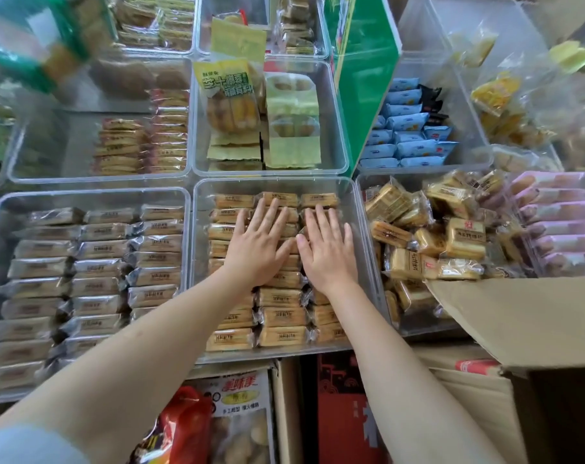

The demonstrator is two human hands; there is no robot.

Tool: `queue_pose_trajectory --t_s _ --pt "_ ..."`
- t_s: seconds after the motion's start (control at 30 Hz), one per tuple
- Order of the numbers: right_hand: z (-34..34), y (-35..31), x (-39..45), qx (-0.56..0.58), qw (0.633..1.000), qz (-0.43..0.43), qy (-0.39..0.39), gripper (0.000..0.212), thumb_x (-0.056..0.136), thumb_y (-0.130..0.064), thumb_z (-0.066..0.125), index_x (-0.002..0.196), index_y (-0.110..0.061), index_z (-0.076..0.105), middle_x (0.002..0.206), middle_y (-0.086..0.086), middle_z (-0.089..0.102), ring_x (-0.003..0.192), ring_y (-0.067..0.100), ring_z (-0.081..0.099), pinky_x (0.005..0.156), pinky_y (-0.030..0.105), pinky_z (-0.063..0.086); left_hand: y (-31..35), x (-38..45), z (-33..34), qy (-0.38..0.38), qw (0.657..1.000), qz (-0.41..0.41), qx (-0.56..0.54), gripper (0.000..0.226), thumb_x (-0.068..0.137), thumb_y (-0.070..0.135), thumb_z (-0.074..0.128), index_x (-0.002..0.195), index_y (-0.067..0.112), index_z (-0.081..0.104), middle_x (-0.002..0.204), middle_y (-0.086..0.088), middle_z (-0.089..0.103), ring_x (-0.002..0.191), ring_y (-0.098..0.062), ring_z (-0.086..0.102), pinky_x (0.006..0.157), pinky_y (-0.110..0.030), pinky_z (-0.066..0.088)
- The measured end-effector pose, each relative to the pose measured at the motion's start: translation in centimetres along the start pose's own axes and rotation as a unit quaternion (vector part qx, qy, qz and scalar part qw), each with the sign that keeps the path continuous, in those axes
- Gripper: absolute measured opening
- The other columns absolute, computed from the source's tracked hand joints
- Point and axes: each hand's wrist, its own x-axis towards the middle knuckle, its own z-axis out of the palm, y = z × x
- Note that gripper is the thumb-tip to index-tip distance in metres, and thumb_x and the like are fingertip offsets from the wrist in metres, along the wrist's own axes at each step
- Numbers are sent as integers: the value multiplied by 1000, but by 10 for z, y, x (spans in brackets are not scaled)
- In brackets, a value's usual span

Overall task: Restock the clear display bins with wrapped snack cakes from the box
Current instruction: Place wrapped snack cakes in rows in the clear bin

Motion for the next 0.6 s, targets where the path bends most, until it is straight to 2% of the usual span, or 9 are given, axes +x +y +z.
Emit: queue_pose_trajectory --t_s 0.07,0.13,0.2,0.27,0.37,0.43,0.5,0.6 --pt "-1 -1 4 0 1000 0 7 62 104 -54 7 160 -29 2 168 -5 -6 154 15 -10 124 46 -7 0 -6 -12 -9 1000 9 14 66 104 59 14 162 28 4 169 -1 -7 154 -21 -16 124 -47 -8" --pt "-1 0 6 12 1000 -5 7 62 104 -53 7 160 -28 4 168 -5 -4 154 15 -9 124 45 -8 -2 -29 -19 26 999 18 5 61 106 51 28 160 26 19 170 -3 2 156 -22 -8 124 -45 -6" --pt "-3 0 5 32 999 2 3 60 105 -52 11 160 -28 9 168 -4 -1 154 16 -6 124 46 -7 -9 -73 -24 93 994 5 -51 52 104 40 46 153 23 40 167 -5 21 156 -24 9 125 -46 4" --pt "-10 -10 5 63 997 29 25 57 106 -46 21 159 -23 22 168 1 9 154 20 0 124 47 -5 -25 -127 -25 148 983 -40 -101 43 99 31 57 141 20 54 157 -6 40 149 -26 29 121 -48 21" --pt "-26 -51 -17 125 983 30 131 45 102 -27 41 144 -13 47 157 10 37 149 26 26 122 46 2 -59 -198 -24 180 968 -119 -131 45 94 36 51 132 16 61 141 -7 54 132 -26 45 111 -50 37" --pt "-30 -92 -44 174 969 -36 174 34 96 -16 49 128 -9 60 135 11 57 131 28 49 119 50 23 -85 -235 -22 166 964 -155 -139 54 90 42 46 135 14 59 138 -7 56 130 -27 48 109 -48 38" --pt "-26 -132 -72 209 960 -110 152 27 93 -12 53 116 -7 66 117 8 64 113 27 57 105 49 42 -107 -260 -19 142 969 -162 -123 61 90 49 45 135 11 58 137 -9 57 129 -30 49 108 -49 38" --pt "-13 -183 -106 205 960 -172 85 24 93 -11 56 112 -9 69 112 7 64 108 25 57 95 41 43 -134 -282 -11 136 972 -158 -110 59 89 51 45 131 13 62 134 -9 60 126 -33 53 104 -49 40"
